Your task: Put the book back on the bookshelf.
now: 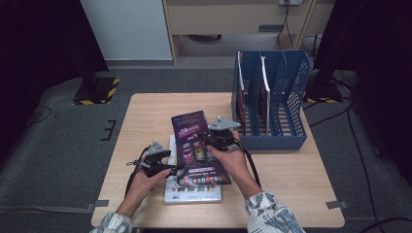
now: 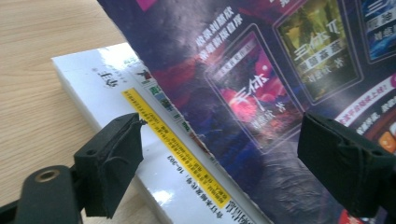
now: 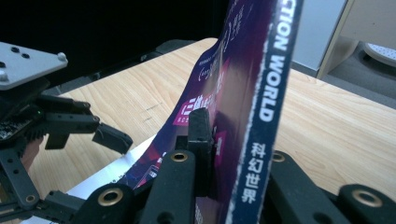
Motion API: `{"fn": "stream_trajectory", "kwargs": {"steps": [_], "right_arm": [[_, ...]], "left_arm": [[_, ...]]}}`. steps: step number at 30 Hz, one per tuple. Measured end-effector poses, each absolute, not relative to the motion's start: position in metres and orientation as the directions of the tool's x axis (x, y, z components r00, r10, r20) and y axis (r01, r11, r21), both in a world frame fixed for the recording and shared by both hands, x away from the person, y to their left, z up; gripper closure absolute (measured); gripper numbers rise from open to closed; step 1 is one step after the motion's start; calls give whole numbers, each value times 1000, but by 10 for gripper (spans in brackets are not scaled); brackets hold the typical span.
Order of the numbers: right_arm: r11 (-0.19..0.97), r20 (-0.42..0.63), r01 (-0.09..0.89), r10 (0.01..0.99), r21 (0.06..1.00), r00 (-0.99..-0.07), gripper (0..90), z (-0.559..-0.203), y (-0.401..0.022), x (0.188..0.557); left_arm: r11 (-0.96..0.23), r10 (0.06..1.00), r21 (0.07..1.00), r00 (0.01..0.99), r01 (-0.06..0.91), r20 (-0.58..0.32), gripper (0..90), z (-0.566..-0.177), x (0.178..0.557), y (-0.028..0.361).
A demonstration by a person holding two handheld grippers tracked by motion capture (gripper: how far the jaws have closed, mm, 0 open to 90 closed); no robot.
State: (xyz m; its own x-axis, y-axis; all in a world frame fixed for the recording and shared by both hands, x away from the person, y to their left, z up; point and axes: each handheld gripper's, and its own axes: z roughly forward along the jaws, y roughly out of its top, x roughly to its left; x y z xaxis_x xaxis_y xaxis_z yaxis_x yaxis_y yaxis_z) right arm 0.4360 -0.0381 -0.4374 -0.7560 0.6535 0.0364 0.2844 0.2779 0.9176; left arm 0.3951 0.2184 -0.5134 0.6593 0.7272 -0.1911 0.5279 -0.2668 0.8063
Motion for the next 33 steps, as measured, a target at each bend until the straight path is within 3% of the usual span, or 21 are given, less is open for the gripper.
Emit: {"fn": "stream_trajectory", "kwargs": {"steps": [18, 28, 33], "right_arm": [[238, 40, 240, 626, 941, -779, 822, -431, -33, 433], [224, 44, 226, 611, 948, -791, 825, -428, -30, 432], [218, 46, 221, 605, 950, -795, 827, -426, -29, 432]], "left_arm": [[-284, 694, 781, 681, 557, -232, 184, -520, 399, 208], [-269, 692, 778, 675, 568, -253, 271, -520, 402, 212], [-229, 685, 778, 664, 585, -298, 381, -520, 408, 220]]}}
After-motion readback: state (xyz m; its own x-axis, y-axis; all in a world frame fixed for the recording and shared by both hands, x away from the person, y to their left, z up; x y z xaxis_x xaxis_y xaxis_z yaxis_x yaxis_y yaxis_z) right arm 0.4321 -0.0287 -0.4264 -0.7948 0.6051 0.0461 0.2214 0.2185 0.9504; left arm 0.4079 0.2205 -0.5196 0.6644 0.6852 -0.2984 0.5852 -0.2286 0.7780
